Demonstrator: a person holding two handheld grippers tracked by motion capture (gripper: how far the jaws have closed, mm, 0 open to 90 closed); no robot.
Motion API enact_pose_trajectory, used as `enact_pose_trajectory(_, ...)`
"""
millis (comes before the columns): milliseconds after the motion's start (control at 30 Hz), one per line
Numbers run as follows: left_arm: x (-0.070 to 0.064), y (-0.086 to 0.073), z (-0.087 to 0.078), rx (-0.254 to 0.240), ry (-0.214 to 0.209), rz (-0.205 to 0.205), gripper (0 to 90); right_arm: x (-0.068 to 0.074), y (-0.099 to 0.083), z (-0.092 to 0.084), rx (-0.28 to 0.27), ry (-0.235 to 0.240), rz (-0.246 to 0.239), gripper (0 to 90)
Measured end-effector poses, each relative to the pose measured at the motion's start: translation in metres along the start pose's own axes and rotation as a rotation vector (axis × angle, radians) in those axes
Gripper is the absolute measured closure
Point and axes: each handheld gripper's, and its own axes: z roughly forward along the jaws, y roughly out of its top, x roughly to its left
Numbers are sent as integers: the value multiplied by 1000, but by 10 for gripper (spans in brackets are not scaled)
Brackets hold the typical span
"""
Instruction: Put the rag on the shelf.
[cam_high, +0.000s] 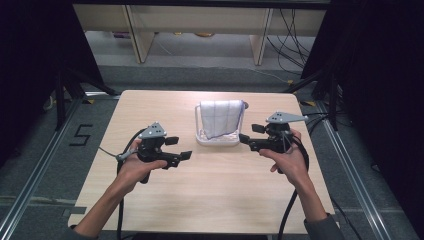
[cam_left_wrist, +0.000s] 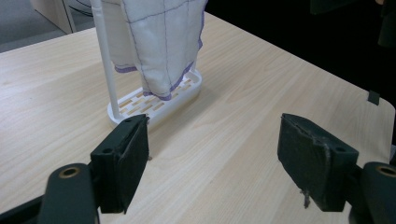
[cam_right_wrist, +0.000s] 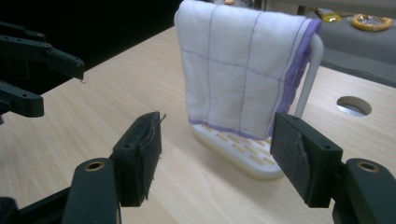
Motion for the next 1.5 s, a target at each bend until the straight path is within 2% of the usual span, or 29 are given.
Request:
enact_pose_trajectory(67, -1, -3, 0, 14, -2, 10, 249, 1, -4, 0, 18, 13, 2, 346)
enact_pose_trajectory(100, -2, -4, 0, 13, -2, 16, 248, 0, -5, 1, 14, 18, -21, 346)
enact_pose_trajectory(233, -5, -9, 1, 12, 31, 40, 248, 2, -13, 4, 38, 20, -11, 346)
enact_pose_trajectory(267, -5, -10, 1, 26, 39, 41, 248, 1, -14, 5, 35, 25, -36, 346)
enact_pose_trajectory(333, -5, -14, 1, 31, 32, 39, 247, 4, -18, 7, 53, 31, -5, 346)
enact_pose_trajectory(400, -6, -17, 1, 25, 44, 27, 247, 4, -19, 8, 54, 37, -2, 346)
enact_pose_trajectory(433, -7, -20, 1, 24, 41, 24, 247, 3, -19, 7, 60, 24, -21, 346)
enact_pose_trajectory(467, -8, -21, 0, 27, 33, 25, 247, 3, -20, 7, 62, 30, -16, 346)
enact_pose_trajectory(500, -9, -25, -1, 32, 38, 27, 246, 7, -21, 7, 75, 24, 15, 346)
enact_pose_trajectory(533, -9, -25, -1, 32, 38, 27, 246, 7, -21, 7, 75, 24, 15, 346)
enact_pose_trajectory(567, -11, -28, -2, 37, 46, 24, 246, 5, -22, 7, 60, 15, -23, 345)
enact_pose_trajectory(600, -11, -30, -2, 40, 46, 26, 246, 9, -23, 6, 70, 21, -2, 345)
enact_pose_trajectory(633, -12, -35, -3, 36, 35, 23, 246, 10, -24, 6, 74, 20, -18, 345)
enact_pose_trajectory(700, -13, -38, -4, 39, 42, 19, 246, 11, -25, 6, 73, 25, -25, 345)
enact_pose_trajectory(800, -13, -43, -4, 41, 41, 23, 246, 17, -31, 6, 83, 25, -16, 343)
enact_pose_trajectory(833, -13, -46, -4, 48, 26, 18, 246, 15, -31, 7, 91, 36, -40, 340)
enact_pose_trajectory(933, -13, -48, -3, 59, 22, 13, 246, 16, -34, 9, 97, 33, -39, 333)
enact_pose_trajectory(967, -14, -50, -1, 51, 29, 10, 246, 18, -36, 8, 117, 33, -13, 333)
enact_pose_trajectory(1000, -14, -50, -1, 59, 22, 15, 246, 17, -37, 11, 112, 34, -31, 333)
enact_pose_trajectory(1067, -16, -53, -1, 61, 25, 18, 245, 20, -40, 12, 125, 29, -19, 332)
enact_pose_trajectory(1133, -18, -55, -1, 69, 19, 12, 245, 22, -43, 12, 125, 34, -38, 332)
enact_pose_trajectory(1200, -19, -58, -2, 67, 20, 14, 243, 25, -44, 11, 137, 45, -22, 332)
enact_pose_trajectory(1233, -19, -59, -2, 66, 13, 11, 236, 26, -47, 10, 131, 43, -41, 329)
enact_pose_trajectory(1333, -21, -63, -4, 68, 18, 15, 233, 28, -50, 8, 127, 43, -38, 327)
enact_pose_trajectory(1367, -21, -65, -6, 71, 12, 16, 231, 31, -54, 8, 125, 58, -27, 325)
enact_pose_trajectory(1467, -21, -69, -7, 68, 3, 13, 228, 31, -58, 7, 127, 63, -33, 322)
enact_pose_trajectory(1500, -20, -74, -8, 82, 8, 15, 226, 34, -64, 9, 123, 89, -11, 317)
